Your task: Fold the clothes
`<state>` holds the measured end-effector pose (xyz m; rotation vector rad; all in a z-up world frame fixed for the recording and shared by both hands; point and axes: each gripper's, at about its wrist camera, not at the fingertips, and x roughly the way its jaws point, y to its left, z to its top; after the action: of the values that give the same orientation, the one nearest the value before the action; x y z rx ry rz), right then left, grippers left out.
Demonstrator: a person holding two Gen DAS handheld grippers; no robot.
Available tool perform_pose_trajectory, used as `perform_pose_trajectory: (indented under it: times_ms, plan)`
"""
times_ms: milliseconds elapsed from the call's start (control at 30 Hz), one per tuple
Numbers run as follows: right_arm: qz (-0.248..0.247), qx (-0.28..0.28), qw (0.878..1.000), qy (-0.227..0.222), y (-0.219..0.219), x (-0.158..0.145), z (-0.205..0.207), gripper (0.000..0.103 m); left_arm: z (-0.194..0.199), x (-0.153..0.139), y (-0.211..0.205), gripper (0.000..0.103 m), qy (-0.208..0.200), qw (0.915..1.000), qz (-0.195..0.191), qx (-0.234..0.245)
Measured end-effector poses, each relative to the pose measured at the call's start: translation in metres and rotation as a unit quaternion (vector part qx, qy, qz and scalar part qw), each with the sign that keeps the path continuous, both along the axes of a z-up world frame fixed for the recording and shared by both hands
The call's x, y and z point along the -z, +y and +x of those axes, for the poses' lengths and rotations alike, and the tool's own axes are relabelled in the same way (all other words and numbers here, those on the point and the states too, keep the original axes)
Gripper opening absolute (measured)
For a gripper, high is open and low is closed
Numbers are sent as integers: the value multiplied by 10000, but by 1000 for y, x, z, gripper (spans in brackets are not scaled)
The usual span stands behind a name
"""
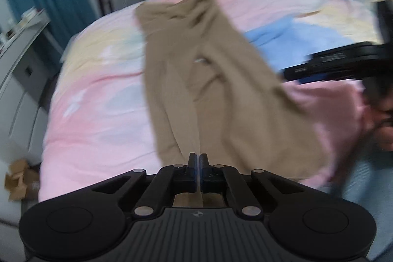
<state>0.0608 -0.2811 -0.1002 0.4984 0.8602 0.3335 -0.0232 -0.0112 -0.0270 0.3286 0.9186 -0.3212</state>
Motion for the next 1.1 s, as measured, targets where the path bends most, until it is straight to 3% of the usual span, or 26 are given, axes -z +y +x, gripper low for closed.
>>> perform_pose_trajectory:
  times_ms: [100, 167, 267, 333, 433, 467, 500, 600, 867, 1033, 1100]
  plan:
    - [9, -5, 10000, 21, 1, 1, 0, 45, -5, 10, -23, 0, 240, 9990, -292, 244]
    - [13, 1, 10000, 37, 1, 1, 0, 45, -8, 24, -39, 0, 419, 9980, -266, 391]
    - [-25, 8, 10000, 78, 2, 2, 0, 45, -14, 40, -41, 2, 462, 9974, -180, 522]
    - [-58, -1, 9999, 85, 3, 2, 0, 45, -14, 40, -32, 8, 416, 9975, -353, 458]
    - [-56, -36, 10000, 51, 5, 1, 0, 45, -16, 28, -12, 33, 136, 9977, -626, 239]
    - [-45, -51, 10000, 30, 6, 1, 0, 45, -19, 22, -5, 47, 0, 9976, -679, 152]
    - [-10, -65, 10000, -35, 6, -1, -1, 45, -23, 18, 1, 51, -136, 9975, -688, 100]
    - [198, -145, 9994, -239, 7, -8, -2, 45, -33, 16, 13, 51, -337, 9981, -523, -49]
    - [143, -526, 9984, -149, 83, -18, 81, 45, -47, 35, 13, 45, -224, 9992, 215, -235]
    - [-107, -734, 9972, -111, 131, -13, 133, 45, -57, 45, 3, 34, -237, 9977, 637, -83]
    - [-369, -809, 9959, -172, 145, -2, 146, 45, -58, 53, -1, 21, -198, 9973, 710, -51]
